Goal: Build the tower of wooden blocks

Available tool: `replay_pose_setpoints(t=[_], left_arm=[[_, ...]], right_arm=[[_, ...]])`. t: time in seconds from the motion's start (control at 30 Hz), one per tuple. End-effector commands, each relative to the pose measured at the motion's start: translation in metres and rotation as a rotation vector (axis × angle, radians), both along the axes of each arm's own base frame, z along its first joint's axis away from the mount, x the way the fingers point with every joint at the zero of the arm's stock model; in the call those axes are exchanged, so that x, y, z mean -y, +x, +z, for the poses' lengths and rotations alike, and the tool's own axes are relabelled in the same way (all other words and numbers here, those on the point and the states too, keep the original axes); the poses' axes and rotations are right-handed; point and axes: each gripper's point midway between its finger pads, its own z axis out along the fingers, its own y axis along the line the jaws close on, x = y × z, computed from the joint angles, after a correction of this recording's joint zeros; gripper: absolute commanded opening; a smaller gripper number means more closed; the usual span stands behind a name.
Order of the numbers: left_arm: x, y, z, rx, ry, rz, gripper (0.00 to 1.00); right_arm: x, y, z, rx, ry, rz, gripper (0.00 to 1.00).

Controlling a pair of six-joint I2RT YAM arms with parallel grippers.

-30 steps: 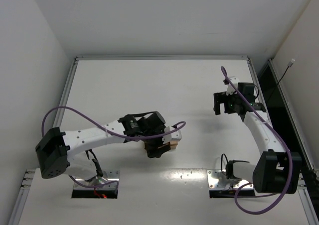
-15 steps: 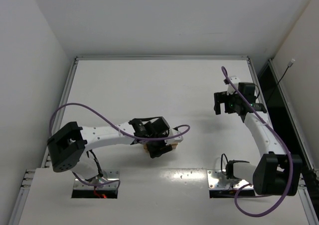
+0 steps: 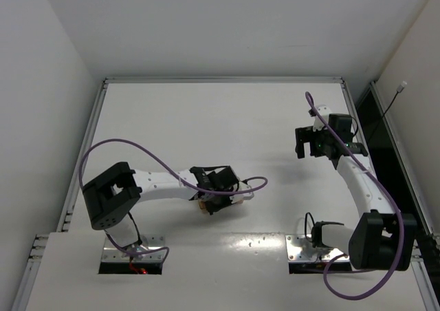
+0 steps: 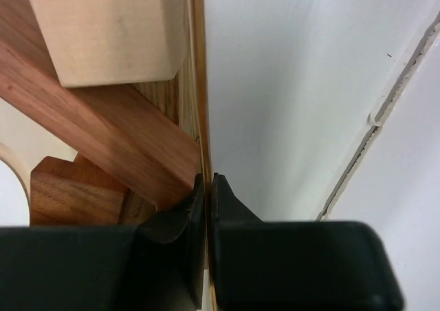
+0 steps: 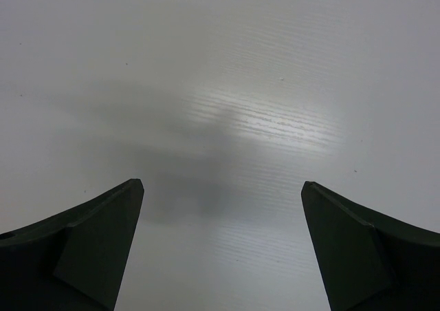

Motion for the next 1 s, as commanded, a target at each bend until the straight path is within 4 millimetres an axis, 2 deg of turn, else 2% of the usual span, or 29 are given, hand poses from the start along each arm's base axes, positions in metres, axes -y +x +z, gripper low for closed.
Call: replay_pose_setpoints(t=[0.0, 0.17, 0.3, 0.4, 0.43, 0.53, 0.57, 0.63, 0.67, 0.7, 0.73, 0.77, 0.87, 0.97], left_arm=[[0.015, 0.005, 0.012, 0.029, -0.046, 0.012, 0.0], [0.018, 0.006, 0.033, 0.044, -0.086, 0.021, 0.0], [0.032, 0.006, 0.068, 0.058, -0.185, 0.005, 0.0], [0.045, 0.021, 0.102, 0.035, -0.295, 0.022, 0.0], [0.048, 0.035, 0.117, 0.036, -0.341, 0.044, 0.0], [0.056, 0.04, 0.132, -0.07, -0.431, 0.054, 0.0], [0.055, 0.054, 0.144, -0.074, -0.477, 0.087, 0.0], [0.059, 0.056, 0.145, -0.171, -0.532, 0.081, 0.0], [0.057, 0.07, 0.15, -0.187, -0.567, 0.118, 0.0], [0.057, 0.07, 0.152, -0.235, -0.596, 0.116, 0.0], [0.056, 0.076, 0.146, -0.268, -0.6, 0.138, 0.0], [0.052, 0.089, 0.146, -0.285, -0.625, 0.182, 0.0], [0.049, 0.101, 0.146, -0.427, -0.712, 0.21, 0.0], [0.048, 0.1, 0.139, -0.56, -0.745, 0.207, 0.0]], right_arm=[[0.0, 0.01, 0.01, 0.057, -0.01, 0.009, 0.96], [0.0, 0.01, 0.01, 0.057, -0.01, 0.009, 0.96], [-0.001, 0.01, 0.01, 0.058, -0.004, 0.016, 0.96], [-0.003, 0.01, 0.01, 0.058, 0.003, 0.022, 0.96], [-0.005, 0.01, 0.01, 0.059, 0.01, 0.03, 0.96], [-0.008, 0.008, 0.006, 0.041, 0.025, 0.044, 0.96], [-0.011, 0.008, 0.003, 0.031, 0.035, 0.053, 0.96], [-0.012, 0.01, 0.004, 0.032, 0.043, 0.06, 0.96], [-0.012, 0.01, 0.004, 0.032, 0.043, 0.061, 0.96], [-0.014, 0.008, 0.0, 0.013, 0.051, 0.067, 0.96], [-0.015, 0.01, 0.004, 0.022, 0.057, 0.073, 0.96], [-0.015, 0.01, 0.001, 0.013, 0.058, 0.073, 0.96], [-0.019, 0.01, -0.004, -0.006, 0.074, 0.086, 0.95], [-0.021, 0.01, -0.007, -0.016, 0.088, 0.086, 0.95]])
